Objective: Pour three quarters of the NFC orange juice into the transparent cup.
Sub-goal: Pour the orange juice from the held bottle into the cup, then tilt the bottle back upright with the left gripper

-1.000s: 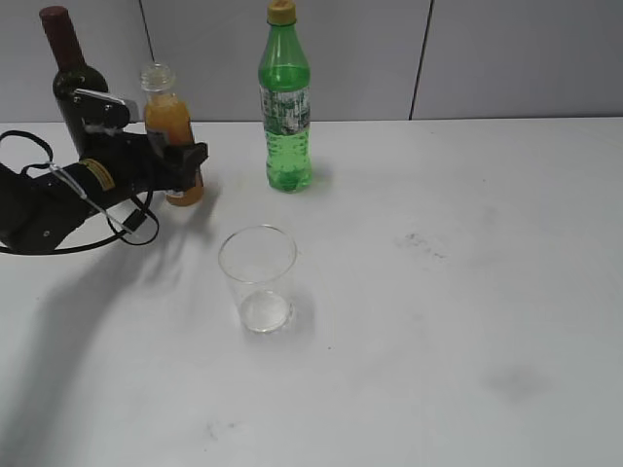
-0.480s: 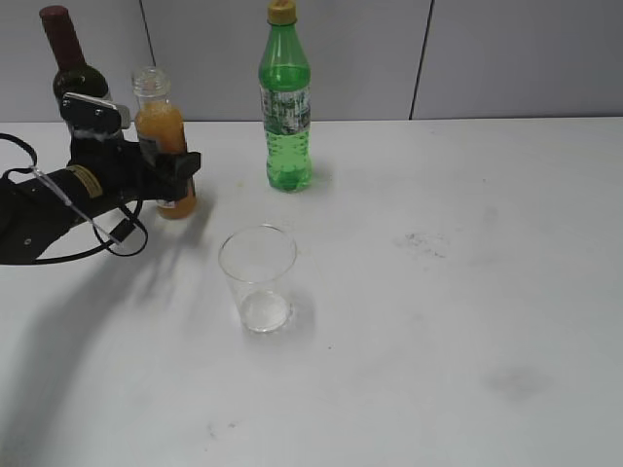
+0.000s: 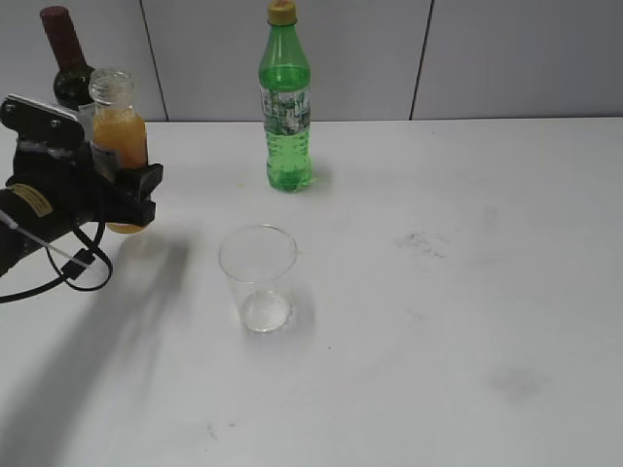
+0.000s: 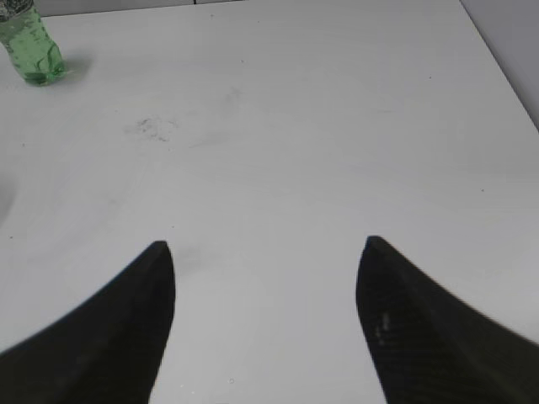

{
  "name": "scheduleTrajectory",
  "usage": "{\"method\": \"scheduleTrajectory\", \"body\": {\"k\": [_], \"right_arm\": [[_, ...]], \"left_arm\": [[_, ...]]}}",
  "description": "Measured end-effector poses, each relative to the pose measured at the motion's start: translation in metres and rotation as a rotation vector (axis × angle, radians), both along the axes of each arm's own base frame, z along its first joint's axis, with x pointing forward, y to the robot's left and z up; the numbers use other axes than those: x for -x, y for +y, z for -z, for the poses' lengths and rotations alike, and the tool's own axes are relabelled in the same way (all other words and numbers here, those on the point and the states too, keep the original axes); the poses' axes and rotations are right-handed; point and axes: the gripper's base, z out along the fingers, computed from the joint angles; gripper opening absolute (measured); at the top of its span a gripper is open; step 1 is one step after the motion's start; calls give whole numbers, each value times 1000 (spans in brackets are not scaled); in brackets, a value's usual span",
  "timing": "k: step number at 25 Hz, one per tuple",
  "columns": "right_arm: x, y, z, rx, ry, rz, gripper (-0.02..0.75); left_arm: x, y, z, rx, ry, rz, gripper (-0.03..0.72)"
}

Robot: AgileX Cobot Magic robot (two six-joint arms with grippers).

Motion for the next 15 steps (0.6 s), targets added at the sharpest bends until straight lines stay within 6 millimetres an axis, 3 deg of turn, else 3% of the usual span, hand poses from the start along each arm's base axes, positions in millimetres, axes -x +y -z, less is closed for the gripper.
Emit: {"method": "scheduleTrajectory", "body": {"k": [7, 15], "right_arm": [[0, 0, 0, 0, 0, 0, 519], [0, 0, 0, 0, 0, 0, 519]], "left_arm": [[37, -13, -3, -144, -21, 0, 473], [55, -37, 0, -379, -64, 31, 473]]}}
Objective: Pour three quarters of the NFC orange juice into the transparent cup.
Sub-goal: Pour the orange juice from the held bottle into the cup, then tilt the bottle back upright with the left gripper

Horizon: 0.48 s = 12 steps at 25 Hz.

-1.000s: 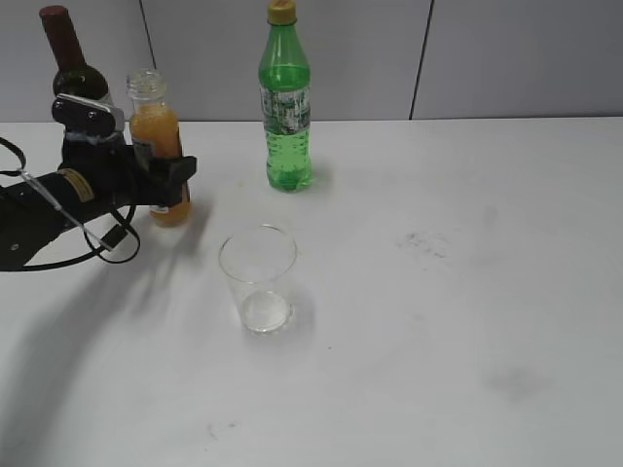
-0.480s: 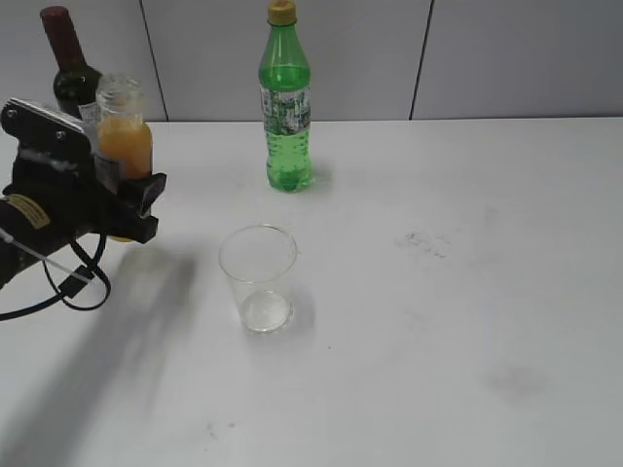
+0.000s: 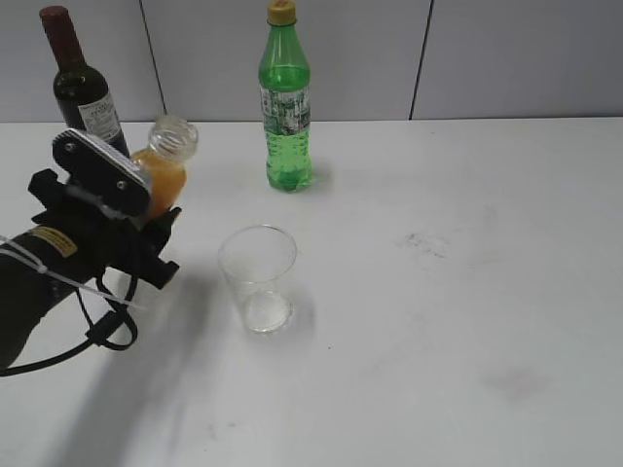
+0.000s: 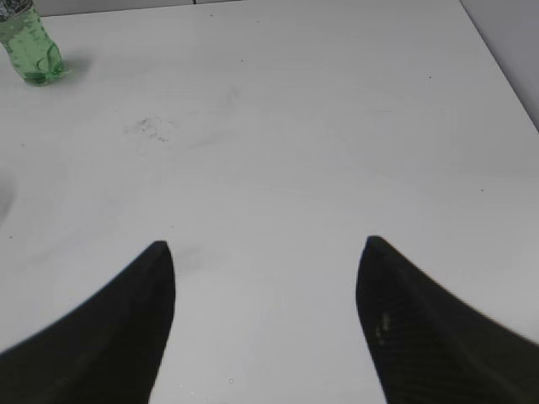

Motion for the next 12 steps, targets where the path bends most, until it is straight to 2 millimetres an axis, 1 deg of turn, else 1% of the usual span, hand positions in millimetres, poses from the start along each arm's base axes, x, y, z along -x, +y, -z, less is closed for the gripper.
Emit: {"method": "scheduleTrajectory", "body": {"k": [3, 8, 12], "right_arm": [[0, 0, 0, 0, 0, 0, 519], [0, 0, 0, 1, 0, 0, 519], [0, 0, 0, 1, 0, 0, 519]], "left_arm": [[3, -4, -1, -57, -23, -2, 473], [3, 0, -1, -226, -65, -3, 473], [3, -2, -1, -312, -85, 32, 473]]}}
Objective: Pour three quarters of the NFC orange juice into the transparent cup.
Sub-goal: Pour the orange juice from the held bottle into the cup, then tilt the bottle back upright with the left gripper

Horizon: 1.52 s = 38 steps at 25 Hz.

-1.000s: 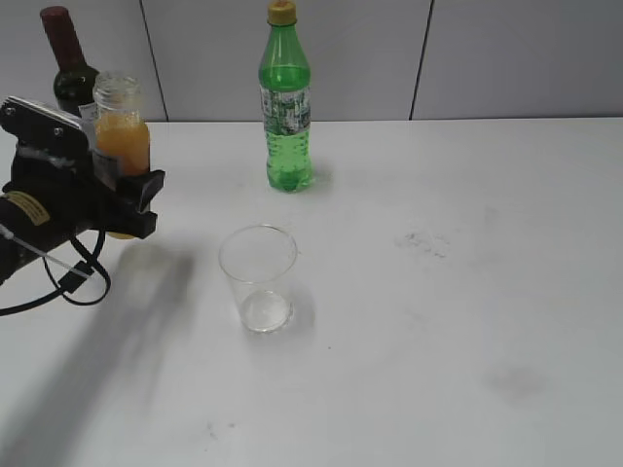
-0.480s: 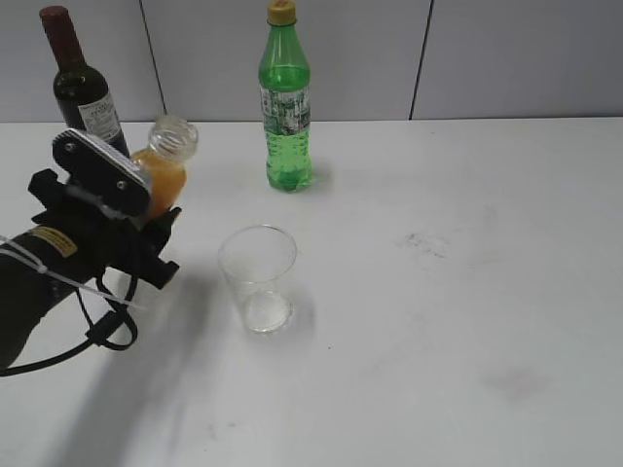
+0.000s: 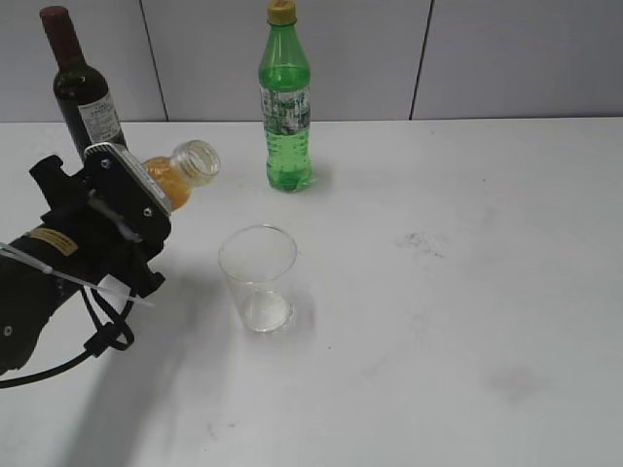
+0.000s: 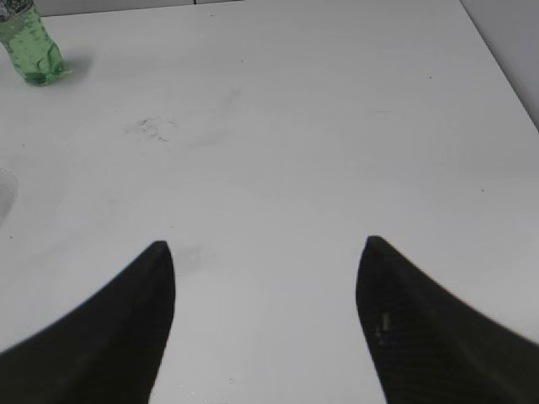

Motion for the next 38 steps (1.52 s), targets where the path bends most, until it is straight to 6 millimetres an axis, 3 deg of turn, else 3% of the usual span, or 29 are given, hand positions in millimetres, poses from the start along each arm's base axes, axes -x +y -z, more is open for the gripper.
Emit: {"method": "scheduleTrajectory", "body": {"k": [17, 38], "right_arm": [[0, 0, 0, 0, 0, 0, 519], [0, 0, 0, 0, 0, 0, 519]], "left_arm": [[1, -4, 0, -237, -53, 129, 473], [1, -3, 2, -358, -52, 160, 473]]}}
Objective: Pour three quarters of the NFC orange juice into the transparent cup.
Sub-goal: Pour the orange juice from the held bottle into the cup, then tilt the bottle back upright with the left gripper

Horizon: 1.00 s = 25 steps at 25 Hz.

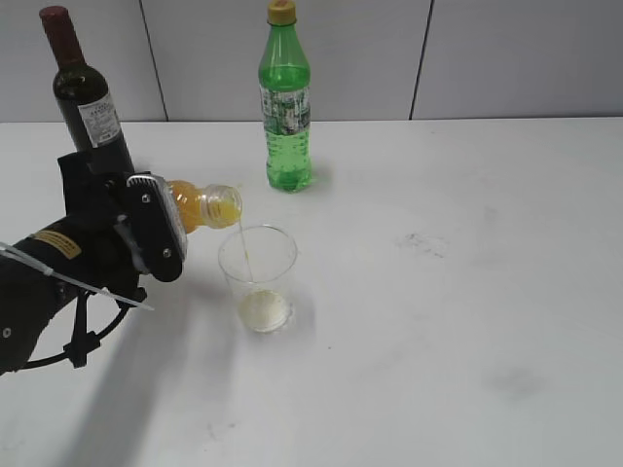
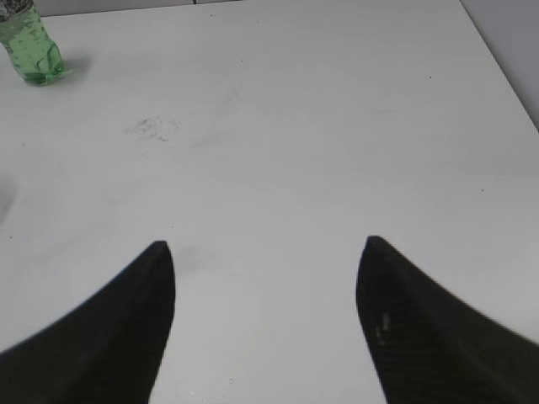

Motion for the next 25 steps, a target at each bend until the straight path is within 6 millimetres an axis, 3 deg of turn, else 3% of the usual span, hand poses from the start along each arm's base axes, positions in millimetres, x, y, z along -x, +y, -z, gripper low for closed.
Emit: {"method": "scheduleTrajectory", "body": {"k": [25], "right_arm": [[0, 0, 0, 0, 0, 0, 519]], "left_arm": [[0, 2, 1, -101, -15, 13, 473]]}}
